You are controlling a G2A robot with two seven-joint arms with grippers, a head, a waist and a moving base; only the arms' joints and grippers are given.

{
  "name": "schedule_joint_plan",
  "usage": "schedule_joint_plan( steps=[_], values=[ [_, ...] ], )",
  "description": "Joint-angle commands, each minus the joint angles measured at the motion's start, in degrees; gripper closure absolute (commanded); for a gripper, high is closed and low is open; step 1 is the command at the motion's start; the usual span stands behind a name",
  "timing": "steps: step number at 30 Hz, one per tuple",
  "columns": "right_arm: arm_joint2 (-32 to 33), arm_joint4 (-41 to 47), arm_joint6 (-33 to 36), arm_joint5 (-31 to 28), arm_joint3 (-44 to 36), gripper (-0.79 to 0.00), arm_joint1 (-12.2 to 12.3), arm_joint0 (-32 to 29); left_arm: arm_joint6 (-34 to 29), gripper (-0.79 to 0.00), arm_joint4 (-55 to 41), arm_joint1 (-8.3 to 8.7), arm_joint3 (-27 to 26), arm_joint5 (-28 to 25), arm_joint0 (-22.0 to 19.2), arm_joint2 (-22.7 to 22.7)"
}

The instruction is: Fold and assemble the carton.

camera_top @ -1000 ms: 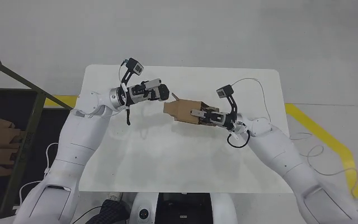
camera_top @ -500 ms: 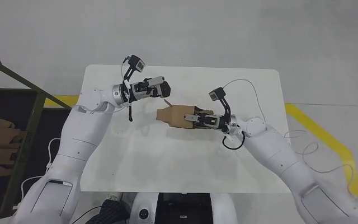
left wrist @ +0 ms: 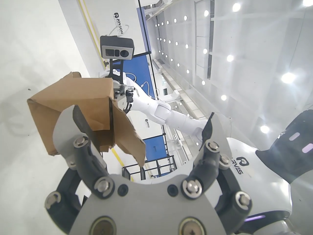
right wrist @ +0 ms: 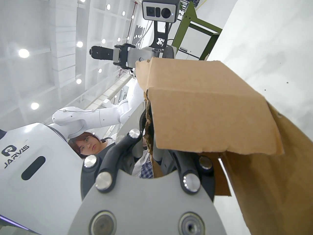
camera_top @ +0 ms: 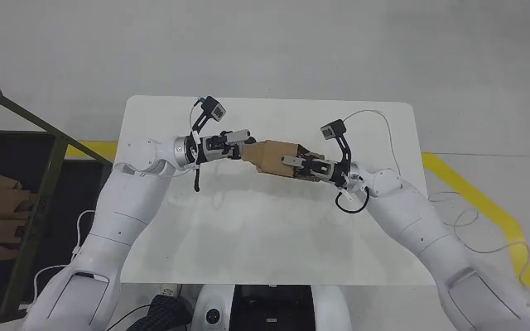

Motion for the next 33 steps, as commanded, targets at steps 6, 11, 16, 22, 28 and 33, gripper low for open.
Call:
schedule_joint_plan(
  steps=[6,11,16,22,28,33],
  values=[
    [0.1,0.1,-0.2,-0.2,-0.2,0.0,0.1,-0.3,0.4,-0.785,0.5,-0.13,-0.1,0.4,-0.2,0.7],
    [0.3,0.1,-0.4,-0.4,-0.1,0.0,0.2,-0.5,1.7,-0.785,2.4,-0.04,0.3,-0.6,-0.8,0.3],
    [0.7,-0.2,-0.7,-0.7,-0.4,0.0,0.5,-0.8,3.7,-0.785,6.6,0.42,-0.4,-2.3,-0.9,-1.2],
    [1.1,-0.1,-1.1,-1.1,0.0,0.0,0.8,-1.1,3.6,-0.785,15.2,1.4,-4.5,-3.6,0.9,-2.5],
    [1.1,-0.2,-0.9,-0.9,0.3,0.0,0.8,-1.1,6.1,-0.785,25.8,2.28,-9.5,-3.5,3.3,-3.2],
    [1.1,-0.4,-1.1,-1.1,0.4,0.0,0.7,-1.1,9.6,-0.785,30.5,2.68,-11.9,-2.1,4.8,-3.8]
  ],
)
